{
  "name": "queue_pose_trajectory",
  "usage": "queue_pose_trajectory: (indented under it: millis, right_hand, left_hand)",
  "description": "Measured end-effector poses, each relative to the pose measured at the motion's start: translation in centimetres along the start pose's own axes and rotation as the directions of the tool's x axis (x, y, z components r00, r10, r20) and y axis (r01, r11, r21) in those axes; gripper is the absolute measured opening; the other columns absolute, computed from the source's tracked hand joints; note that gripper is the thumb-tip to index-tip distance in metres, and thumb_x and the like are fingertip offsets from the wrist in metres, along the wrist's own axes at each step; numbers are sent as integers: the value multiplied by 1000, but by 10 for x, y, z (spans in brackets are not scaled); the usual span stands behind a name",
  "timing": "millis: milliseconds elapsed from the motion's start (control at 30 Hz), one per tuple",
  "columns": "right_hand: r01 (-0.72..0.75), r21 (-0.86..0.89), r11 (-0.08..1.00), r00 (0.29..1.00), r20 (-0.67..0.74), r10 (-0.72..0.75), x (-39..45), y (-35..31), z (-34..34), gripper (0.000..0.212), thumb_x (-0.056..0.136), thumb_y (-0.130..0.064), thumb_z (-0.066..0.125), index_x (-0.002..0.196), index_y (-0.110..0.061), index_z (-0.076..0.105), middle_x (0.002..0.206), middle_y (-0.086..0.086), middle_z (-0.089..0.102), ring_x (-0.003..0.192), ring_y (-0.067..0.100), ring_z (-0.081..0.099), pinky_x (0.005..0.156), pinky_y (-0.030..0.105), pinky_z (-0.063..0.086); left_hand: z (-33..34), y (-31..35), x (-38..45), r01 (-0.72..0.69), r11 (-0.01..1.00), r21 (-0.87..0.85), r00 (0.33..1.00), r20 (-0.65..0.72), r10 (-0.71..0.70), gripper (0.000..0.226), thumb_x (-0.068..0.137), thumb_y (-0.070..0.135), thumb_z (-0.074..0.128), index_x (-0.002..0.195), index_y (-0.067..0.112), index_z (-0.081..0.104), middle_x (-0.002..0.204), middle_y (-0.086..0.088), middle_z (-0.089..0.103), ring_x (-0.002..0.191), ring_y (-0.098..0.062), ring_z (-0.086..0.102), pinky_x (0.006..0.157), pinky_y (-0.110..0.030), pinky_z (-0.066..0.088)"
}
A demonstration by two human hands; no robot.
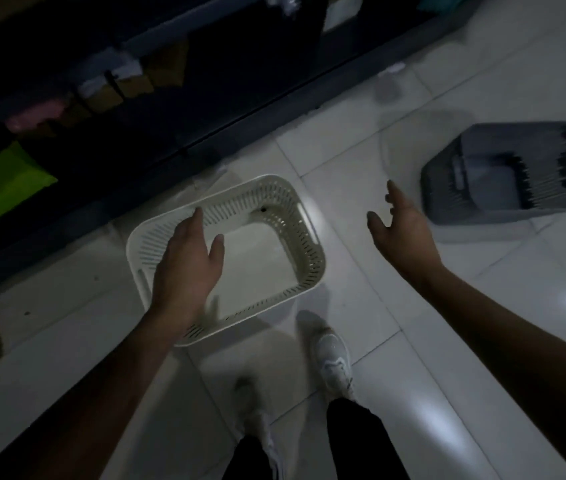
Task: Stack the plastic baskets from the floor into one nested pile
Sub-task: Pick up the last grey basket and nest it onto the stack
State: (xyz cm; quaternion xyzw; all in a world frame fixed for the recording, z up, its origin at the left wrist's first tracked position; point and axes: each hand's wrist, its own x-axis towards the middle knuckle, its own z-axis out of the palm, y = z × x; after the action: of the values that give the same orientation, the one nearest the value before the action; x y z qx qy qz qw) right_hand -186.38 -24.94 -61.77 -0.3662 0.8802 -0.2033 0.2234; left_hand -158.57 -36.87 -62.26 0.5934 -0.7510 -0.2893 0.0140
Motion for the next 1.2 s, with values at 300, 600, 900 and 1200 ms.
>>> queue_pose_trajectory:
  millis: [300, 600, 900, 1200]
  right_hand:
    - [-162, 95, 982, 961, -210, 179, -18, 119, -133, 65, 92, -30, 55, 148, -10, 29, 144, 16, 47, 128, 30, 48, 105, 38, 40]
    - [-277, 136, 951, 926, -227, 302, -12, 273, -253, 63, 93, -32, 53, 149, -16, 28, 144, 11, 47, 128, 25, 48, 104, 34, 38]
    - [-312, 57, 948, 926, -206, 317, 46, 367, -332, 66, 93, -35, 53, 150, -16, 26, 144, 11, 47, 129, 25, 48, 106, 40, 41]
    - [-283, -39, 958, 952, -128, 277, 188, 407, -345, 68, 92, -34, 55, 149, -11, 27, 142, 19, 47, 126, 32, 49, 106, 43, 40]
  left_hand:
    - [46, 193, -3, -365, 931, -25, 926, 89, 366, 60, 98, 42, 42, 153, 23, 26, 150, -8, 42, 129, -27, 48, 98, -42, 44]
    - [157, 379, -37, -430, 902, -37, 885, 183, 429, 62, 98, 47, 39, 153, 26, 23, 150, -5, 41, 129, -25, 47, 100, -43, 43]
    - [222, 495, -22, -464, 884, -50, 864, 193, 464, 55, 98, 40, 43, 151, 30, 28, 137, -10, 52, 115, -28, 55, 84, -36, 42]
    - [259, 537, 74, -413, 908, 65, 899, 188, 396, 59, 99, 41, 42, 150, 17, 29, 137, -15, 54, 115, -32, 56, 82, -37, 43]
